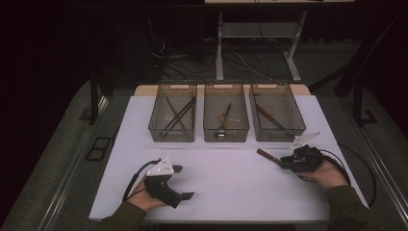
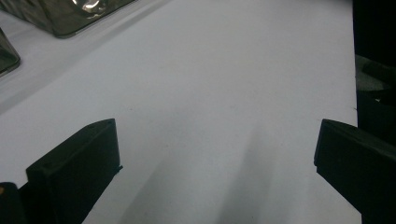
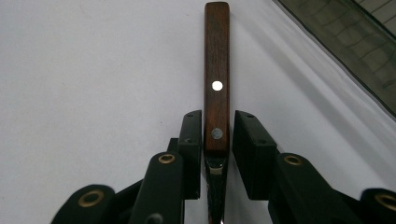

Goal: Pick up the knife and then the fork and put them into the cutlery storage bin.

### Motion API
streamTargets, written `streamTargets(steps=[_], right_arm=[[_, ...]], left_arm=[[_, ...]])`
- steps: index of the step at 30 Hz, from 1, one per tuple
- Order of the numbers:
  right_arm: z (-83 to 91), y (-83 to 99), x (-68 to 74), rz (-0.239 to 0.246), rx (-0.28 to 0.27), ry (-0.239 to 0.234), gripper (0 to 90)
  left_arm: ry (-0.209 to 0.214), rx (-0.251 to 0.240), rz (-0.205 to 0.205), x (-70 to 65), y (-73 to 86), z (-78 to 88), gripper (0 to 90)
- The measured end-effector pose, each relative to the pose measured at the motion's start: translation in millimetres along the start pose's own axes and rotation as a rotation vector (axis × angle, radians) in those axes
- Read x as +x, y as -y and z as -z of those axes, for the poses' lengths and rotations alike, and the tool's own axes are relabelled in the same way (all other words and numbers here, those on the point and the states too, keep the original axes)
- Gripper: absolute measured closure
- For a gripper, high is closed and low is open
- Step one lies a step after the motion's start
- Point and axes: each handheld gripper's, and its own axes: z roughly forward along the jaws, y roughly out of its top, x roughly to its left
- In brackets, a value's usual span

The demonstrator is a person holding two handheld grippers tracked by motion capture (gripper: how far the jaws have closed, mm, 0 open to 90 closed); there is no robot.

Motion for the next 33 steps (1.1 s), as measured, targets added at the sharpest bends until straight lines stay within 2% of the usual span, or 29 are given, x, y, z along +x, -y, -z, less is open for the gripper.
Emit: streamTargets(steps=[3, 5, 11, 19, 33], right_arm=[[-0.5, 1.6, 0.0, -0.013, -0.009, -0.002, 72.2], [-0.5, 2.1, 0.6, -0.01, -0.009, 0.008, 76.0], [-0.6, 3.1, 1.5, 0.0, -0.017, 0.016, 76.9], [1.7, 0.1, -1.6, -0.026, -0.007, -0.003, 77.0], [24.5, -6.9, -10.7, -0.067, -0.076, -0.001, 77.0]], left_arm=[[0.001, 0.003, 0.001, 0.0, 0.1, -0.7, 0.0], [0.002, 0.003, 0.003, -0.3, 0.2, -1.3, 0.0], [0.004, 0.007, 0.001, -0.5, 0.2, -1.7, 0.0], [0.006, 0.004, 0.002, -0.3, 0.2, -0.9, 0.0], [0.004, 0.005, 0.002, 0.4, 0.2, -0.8, 0.0]])
